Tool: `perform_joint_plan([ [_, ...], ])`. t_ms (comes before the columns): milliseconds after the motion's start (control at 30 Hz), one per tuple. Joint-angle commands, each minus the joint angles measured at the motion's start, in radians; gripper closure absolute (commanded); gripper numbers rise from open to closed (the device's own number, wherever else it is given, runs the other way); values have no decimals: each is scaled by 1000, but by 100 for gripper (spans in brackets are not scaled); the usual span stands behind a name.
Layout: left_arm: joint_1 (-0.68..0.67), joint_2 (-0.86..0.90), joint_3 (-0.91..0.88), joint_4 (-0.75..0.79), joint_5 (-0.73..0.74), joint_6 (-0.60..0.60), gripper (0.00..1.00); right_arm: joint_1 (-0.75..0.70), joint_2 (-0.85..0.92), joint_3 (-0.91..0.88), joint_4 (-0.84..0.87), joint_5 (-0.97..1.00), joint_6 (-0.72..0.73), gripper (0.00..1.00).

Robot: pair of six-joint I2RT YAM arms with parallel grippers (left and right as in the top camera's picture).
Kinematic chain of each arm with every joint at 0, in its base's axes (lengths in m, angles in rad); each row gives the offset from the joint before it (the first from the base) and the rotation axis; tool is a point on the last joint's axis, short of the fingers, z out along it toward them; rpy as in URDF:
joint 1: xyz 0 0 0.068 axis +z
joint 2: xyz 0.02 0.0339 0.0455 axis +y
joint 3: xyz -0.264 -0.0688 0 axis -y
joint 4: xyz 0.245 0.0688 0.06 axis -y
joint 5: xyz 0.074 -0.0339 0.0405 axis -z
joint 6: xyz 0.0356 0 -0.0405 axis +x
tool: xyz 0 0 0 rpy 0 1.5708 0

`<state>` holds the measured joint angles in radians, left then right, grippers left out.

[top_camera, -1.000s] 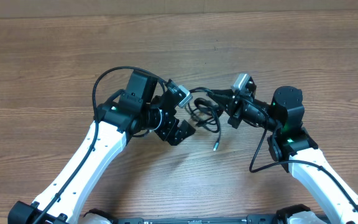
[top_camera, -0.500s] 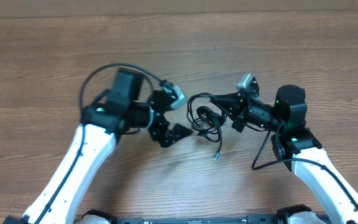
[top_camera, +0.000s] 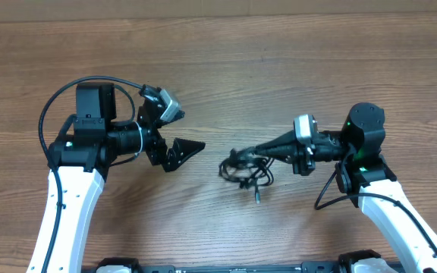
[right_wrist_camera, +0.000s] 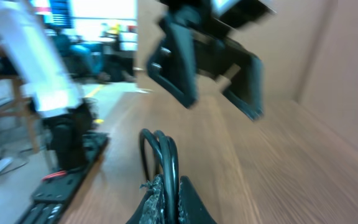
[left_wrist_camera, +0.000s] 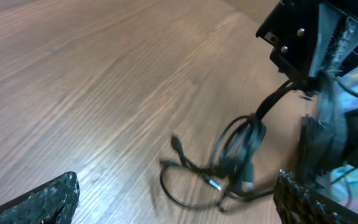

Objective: Untangle cables

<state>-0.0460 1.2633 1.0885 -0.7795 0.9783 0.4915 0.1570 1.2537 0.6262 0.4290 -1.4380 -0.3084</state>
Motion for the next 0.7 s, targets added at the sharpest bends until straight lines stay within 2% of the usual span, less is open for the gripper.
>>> perform_joint_plan([
  [0, -1, -7, -6, -35, 100, 100, 0, -4, -19, 18, 27, -132, 0, 96],
  [233, -13, -6, -6, -211, 103, 337, 0, -4, -19, 18, 35, -131, 0, 96],
  [667, -132, 85, -7, -151, 69, 320, 0, 26, -19, 18, 58, -132, -4, 96],
])
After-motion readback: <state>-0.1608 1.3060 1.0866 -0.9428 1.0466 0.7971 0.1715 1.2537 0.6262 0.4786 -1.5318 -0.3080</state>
